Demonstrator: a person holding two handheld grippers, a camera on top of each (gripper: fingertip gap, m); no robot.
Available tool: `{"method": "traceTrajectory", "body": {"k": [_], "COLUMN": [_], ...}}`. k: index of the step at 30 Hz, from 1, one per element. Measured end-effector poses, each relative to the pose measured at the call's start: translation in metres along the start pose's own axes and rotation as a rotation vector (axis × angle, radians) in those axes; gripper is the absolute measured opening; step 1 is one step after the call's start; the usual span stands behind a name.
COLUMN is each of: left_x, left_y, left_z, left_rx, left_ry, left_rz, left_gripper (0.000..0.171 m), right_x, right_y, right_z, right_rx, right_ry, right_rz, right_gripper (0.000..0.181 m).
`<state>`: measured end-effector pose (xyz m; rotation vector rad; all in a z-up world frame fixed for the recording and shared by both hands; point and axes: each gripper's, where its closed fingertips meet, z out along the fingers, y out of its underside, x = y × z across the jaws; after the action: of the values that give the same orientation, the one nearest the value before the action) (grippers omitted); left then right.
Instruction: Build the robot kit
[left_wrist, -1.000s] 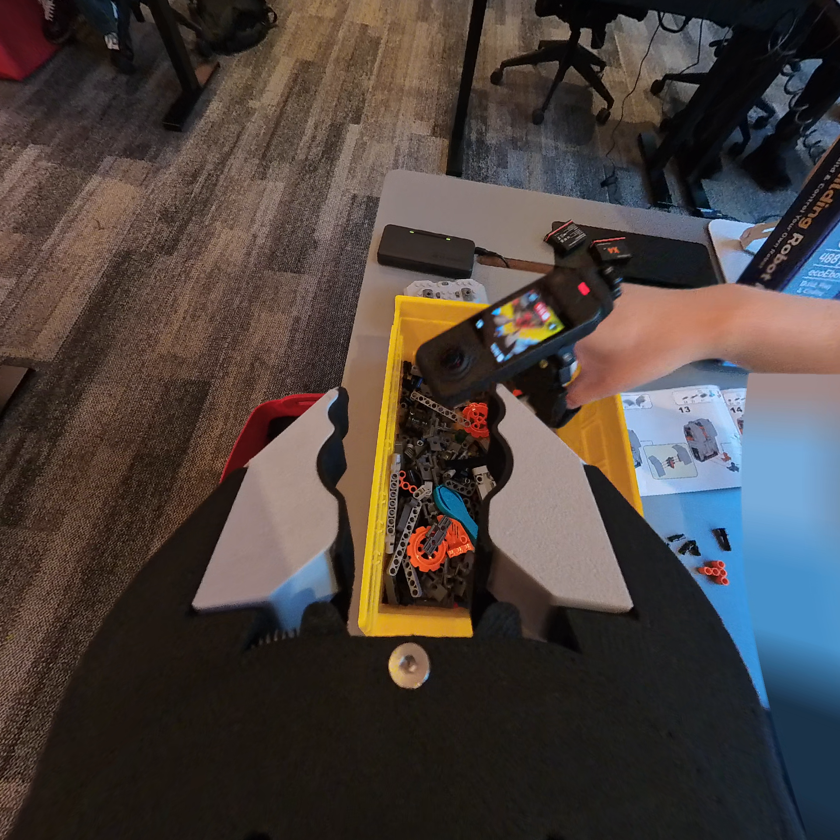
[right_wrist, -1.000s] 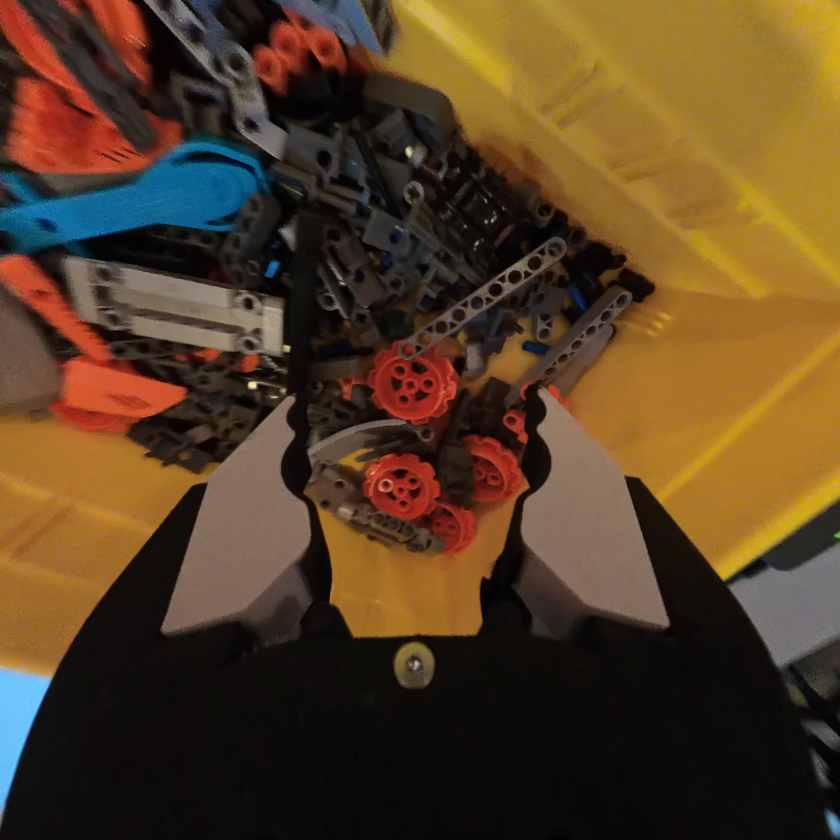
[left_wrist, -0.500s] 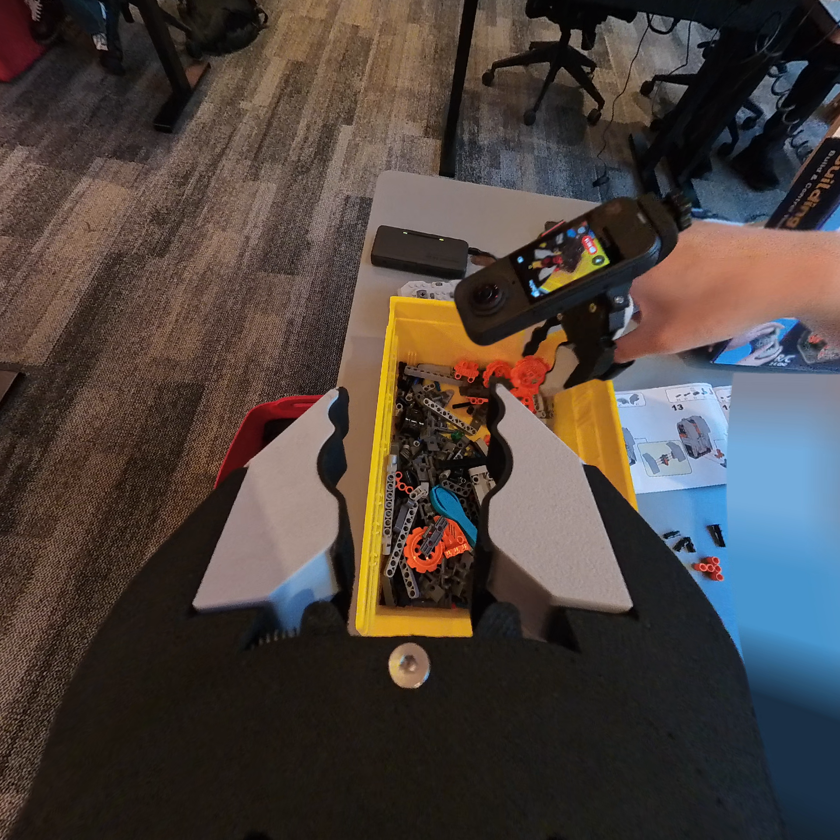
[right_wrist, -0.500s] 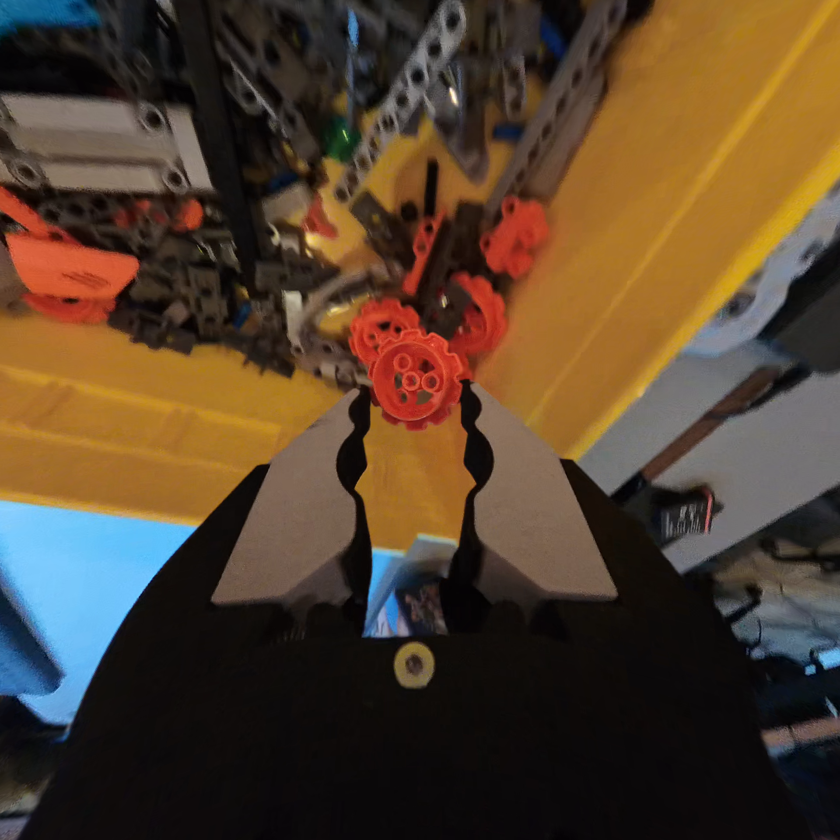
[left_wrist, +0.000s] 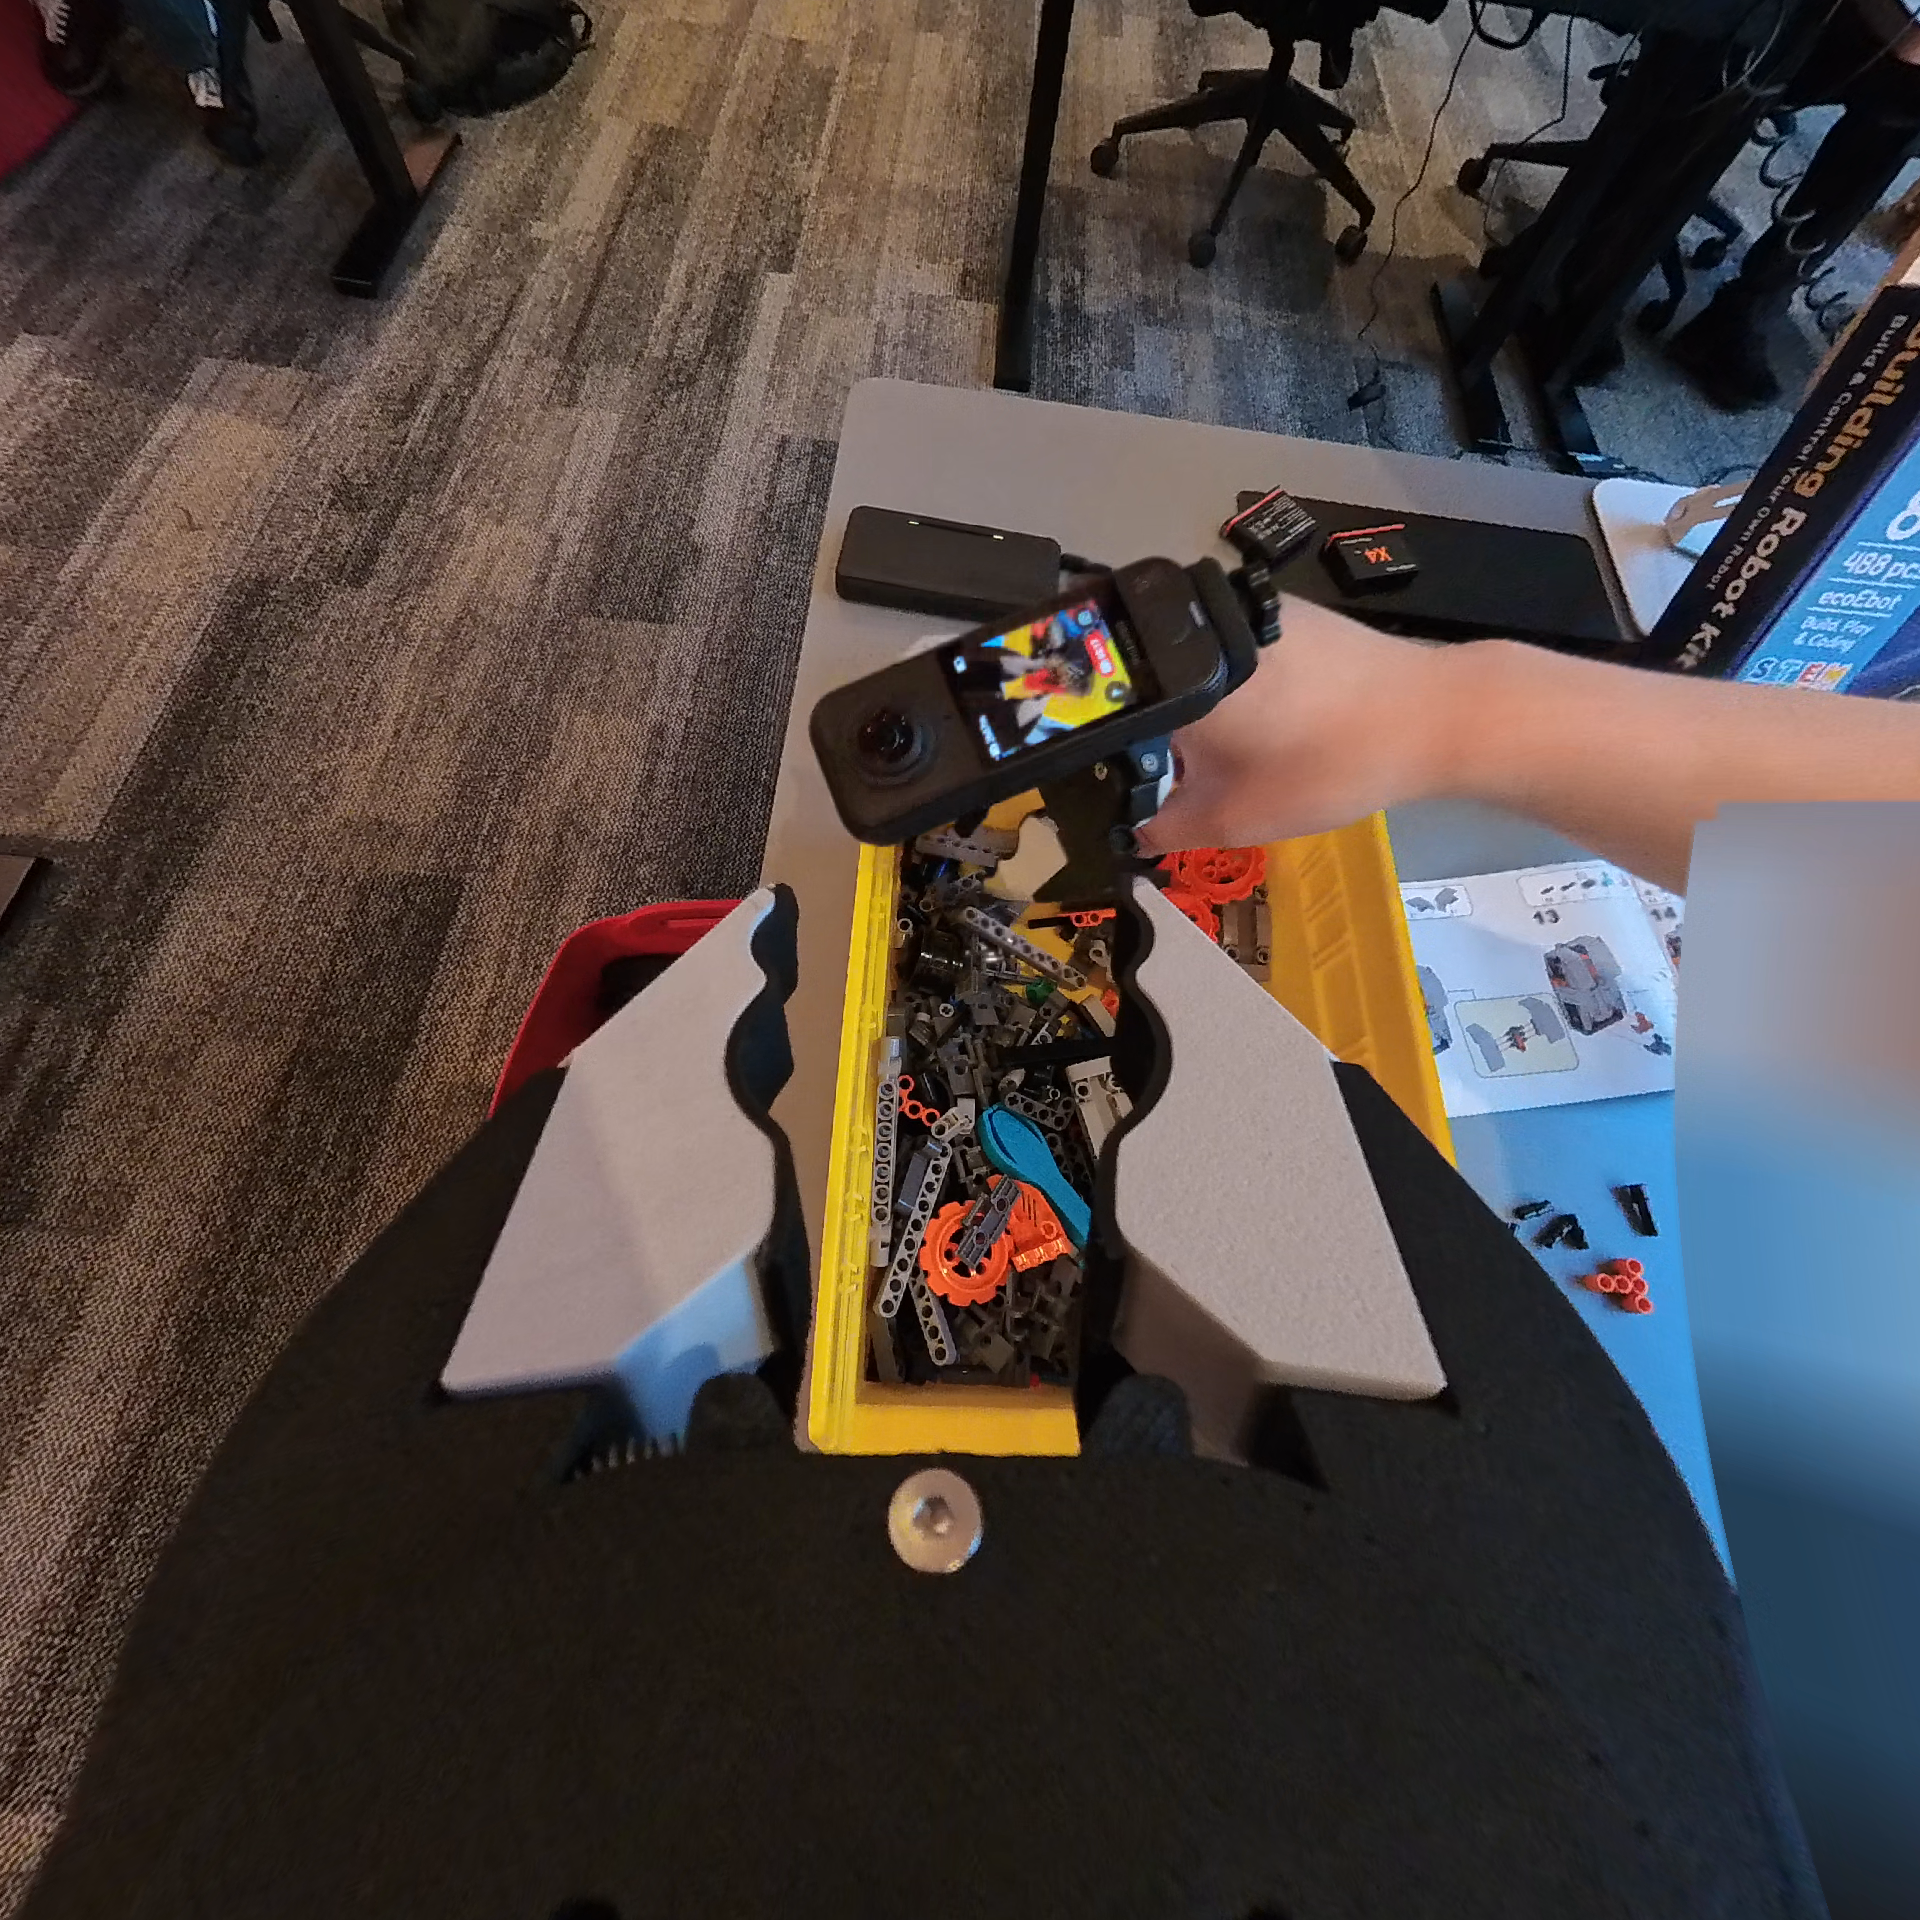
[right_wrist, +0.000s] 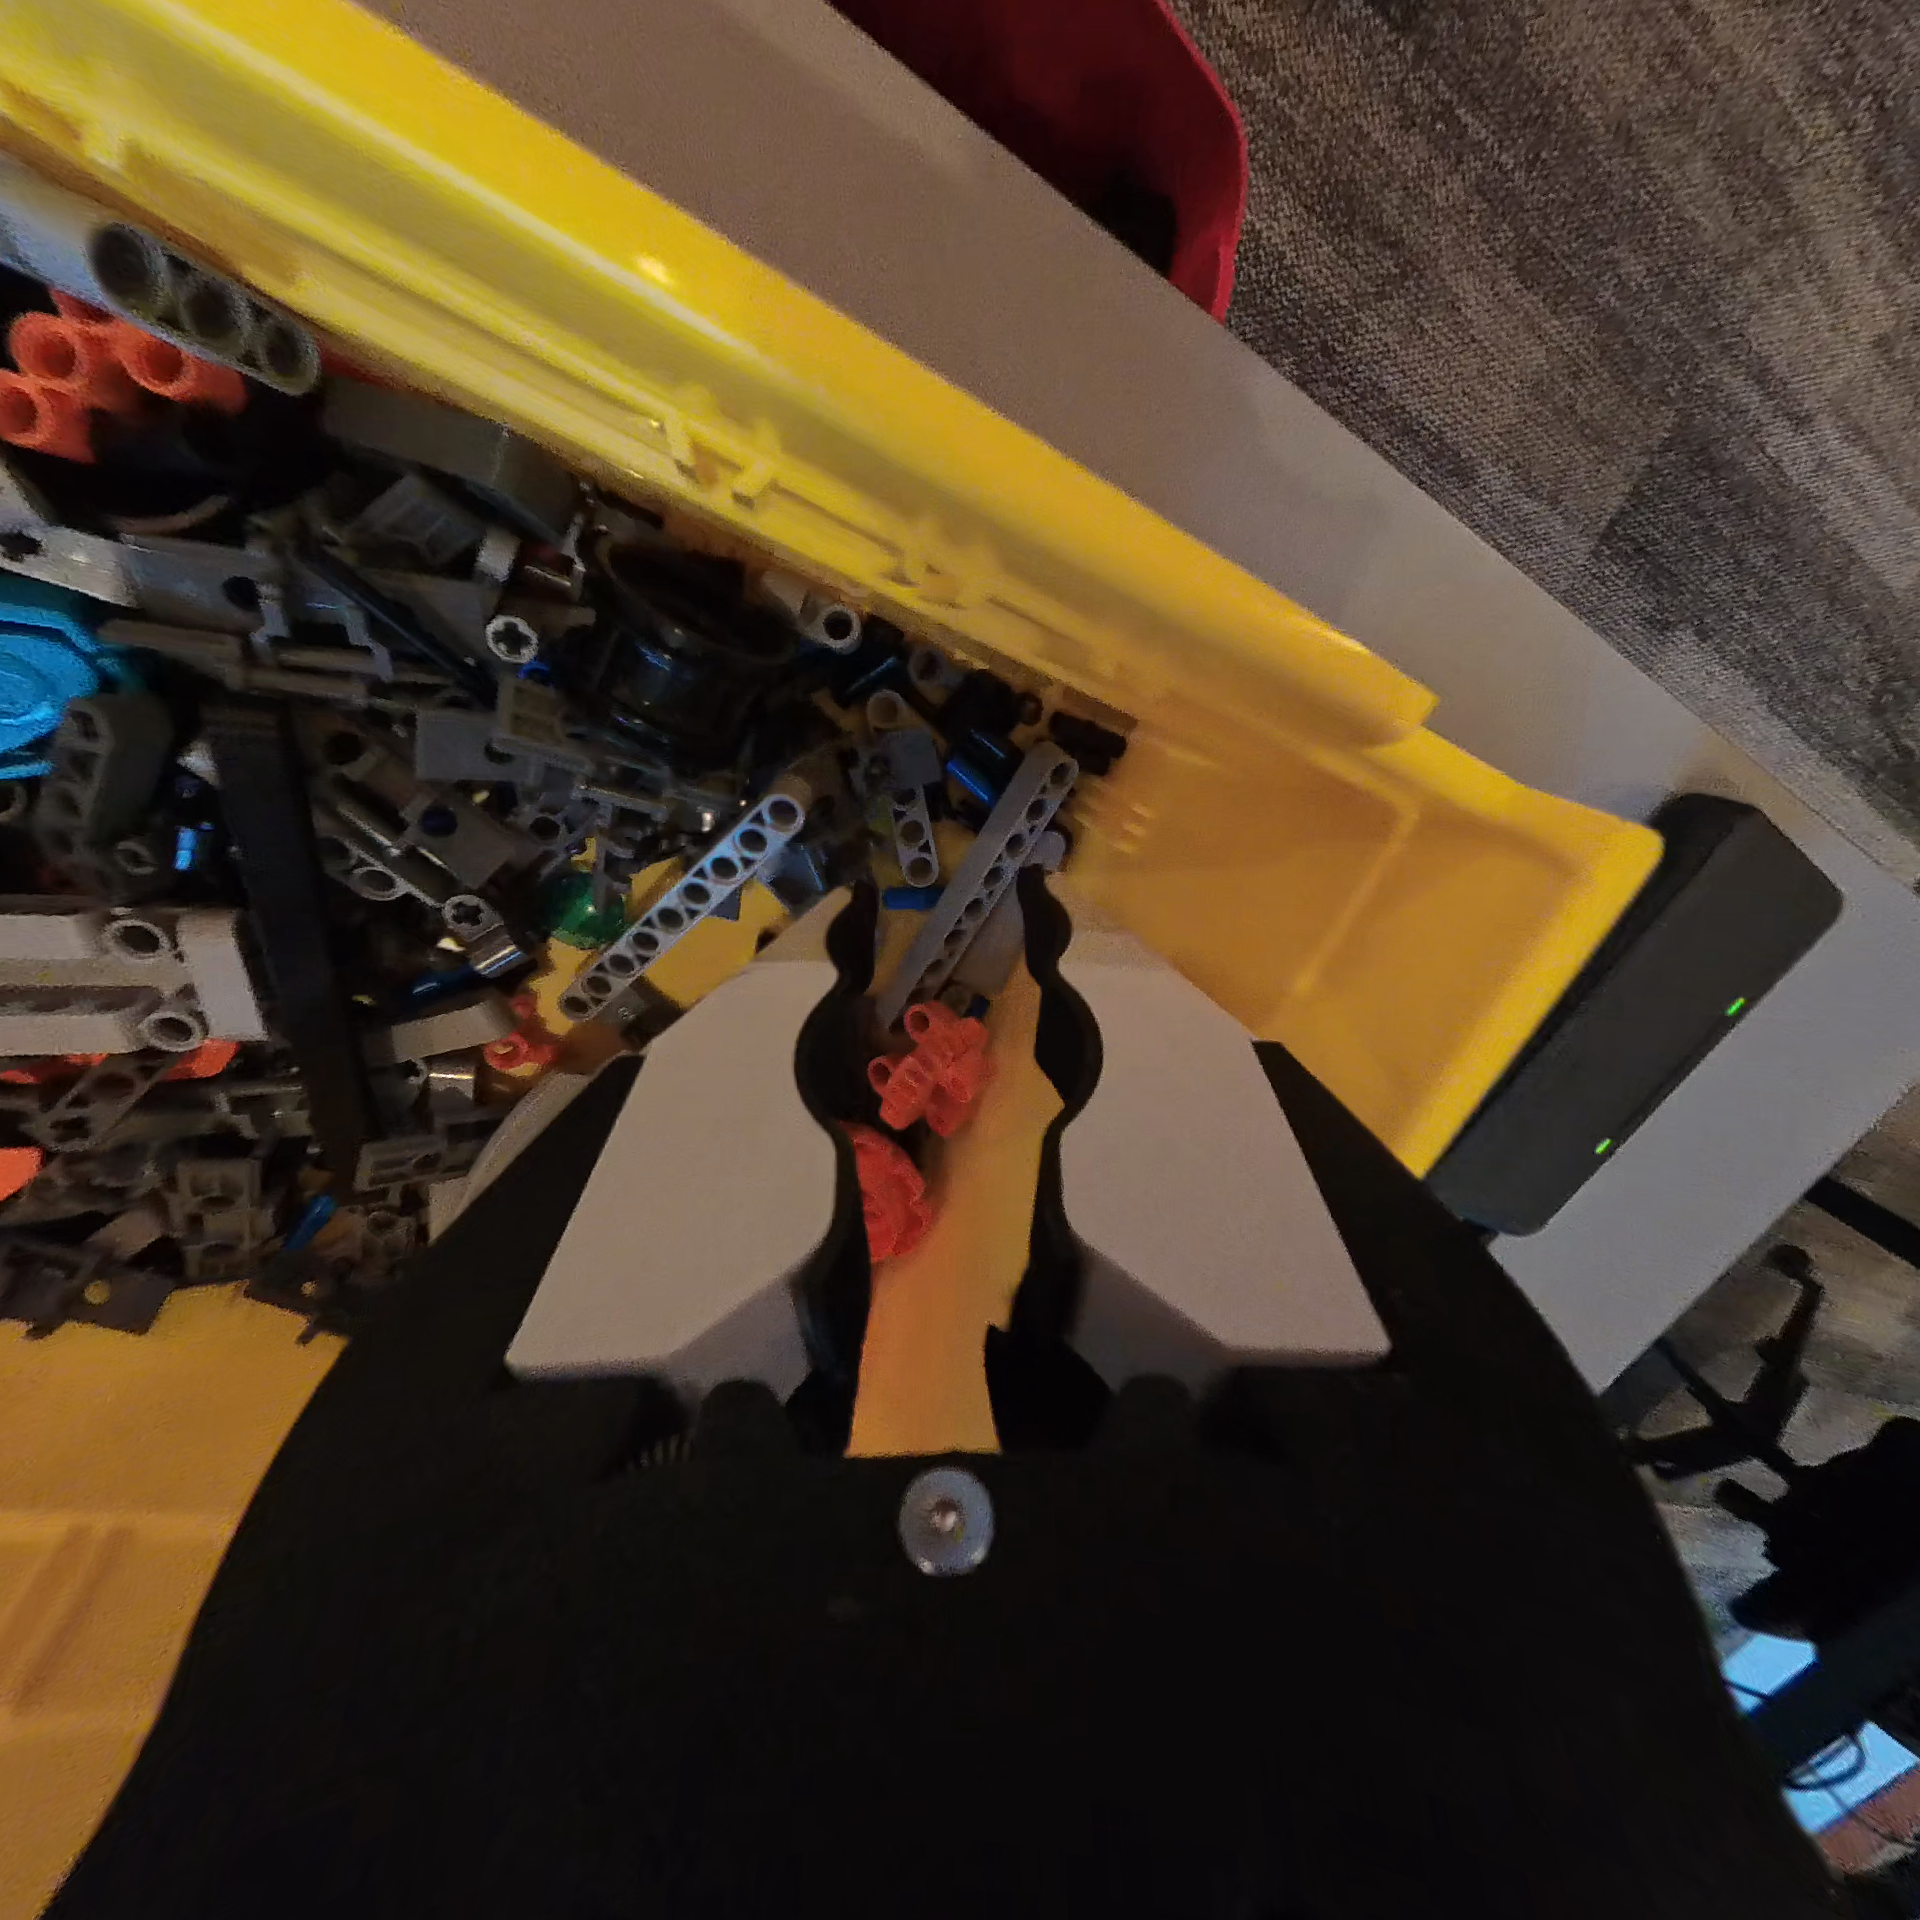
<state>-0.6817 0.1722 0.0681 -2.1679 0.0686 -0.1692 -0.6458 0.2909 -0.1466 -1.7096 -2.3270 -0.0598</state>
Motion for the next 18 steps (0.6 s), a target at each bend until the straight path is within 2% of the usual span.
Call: {"method": "traceTrajectory", "body": {"k": [4, 7, 10, 11, 13, 14, 16, 18], "left_x": [0.002, 0.003, 0.004, 0.003, 0.004, 0.004, 0.005, 0.006], "left_y": [0.001, 0.000, 0.000, 0.000, 0.000, -0.001, -0.001, 0.000], "left_z": [0.000, -0.001, -0.001, -0.001, -0.001, -0.001, -0.001, 0.000], "left_rx": [-0.003, 0.004, 0.003, 0.002, 0.004, 0.005, 0.002, -0.003], "left_ry": [0.004, 0.011, 0.015, 0.016, 0.015, 0.015, 0.013, 0.013], "left_rz": [0.008, 0.011, 0.011, 0.010, 0.009, 0.009, 0.014, 0.019], "left_gripper": [0.058, 0.058, 0.058, 0.058, 0.058, 0.057, 0.057, 0.057], "right_x": [-0.015, -0.048, -0.063, -0.059, -0.053, -0.051, -0.053, -0.057], "right_y": [-0.007, 0.005, 0.034, 0.039, 0.034, 0.025, 0.002, -0.012], "right_z": [-0.002, -0.005, -0.002, -0.002, -0.007, -0.010, -0.015, -0.013], "right_rx": [0.032, -0.023, -0.151, -0.169, -0.113, -0.062, 0.046, 0.081], "right_ry": [-0.079, -0.248, -0.269, -0.229, -0.196, -0.200, -0.263, -0.313], "right_rz": [0.024, -0.012, -0.043, -0.050, -0.009, 0.046, 0.159, 0.203], "right_gripper": [0.028, 0.032, 0.030, 0.026, 0.026, 0.032, 0.056, 0.077]}}
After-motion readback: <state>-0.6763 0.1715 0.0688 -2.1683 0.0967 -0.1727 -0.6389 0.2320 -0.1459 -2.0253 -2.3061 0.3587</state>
